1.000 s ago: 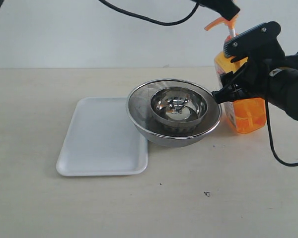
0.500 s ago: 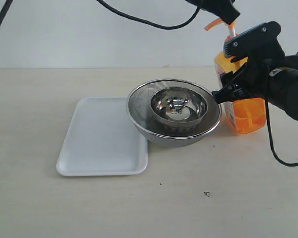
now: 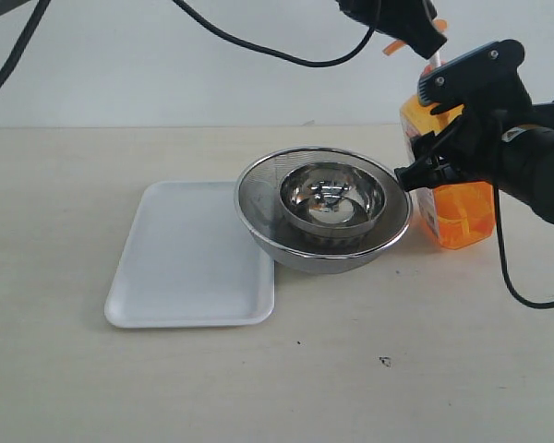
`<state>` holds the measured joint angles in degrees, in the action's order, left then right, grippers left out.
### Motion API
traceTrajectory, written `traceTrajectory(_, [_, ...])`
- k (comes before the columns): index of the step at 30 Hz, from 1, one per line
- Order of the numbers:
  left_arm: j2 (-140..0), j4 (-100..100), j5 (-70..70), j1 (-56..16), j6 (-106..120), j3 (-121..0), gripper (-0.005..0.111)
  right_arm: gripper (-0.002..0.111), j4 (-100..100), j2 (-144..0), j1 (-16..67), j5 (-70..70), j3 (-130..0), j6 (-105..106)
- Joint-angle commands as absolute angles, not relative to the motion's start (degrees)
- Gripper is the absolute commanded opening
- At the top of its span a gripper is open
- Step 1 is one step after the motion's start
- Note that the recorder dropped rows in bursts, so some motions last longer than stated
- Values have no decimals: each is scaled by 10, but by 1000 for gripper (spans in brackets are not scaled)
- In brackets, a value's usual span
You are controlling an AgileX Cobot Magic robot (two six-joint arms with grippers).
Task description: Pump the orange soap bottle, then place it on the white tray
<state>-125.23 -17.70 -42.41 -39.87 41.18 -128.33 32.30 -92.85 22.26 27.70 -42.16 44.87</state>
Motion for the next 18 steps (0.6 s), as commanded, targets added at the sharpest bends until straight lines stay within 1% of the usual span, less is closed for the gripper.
traceTrajectory(1, [-1263,-186,-446,-400,407,-1280,5,0,318,-927,223,276,-426,450])
traceTrajectory(18, [-1277,-190,-477,-400,407,-1280,5,0,315,-927,223,276,-426,448])
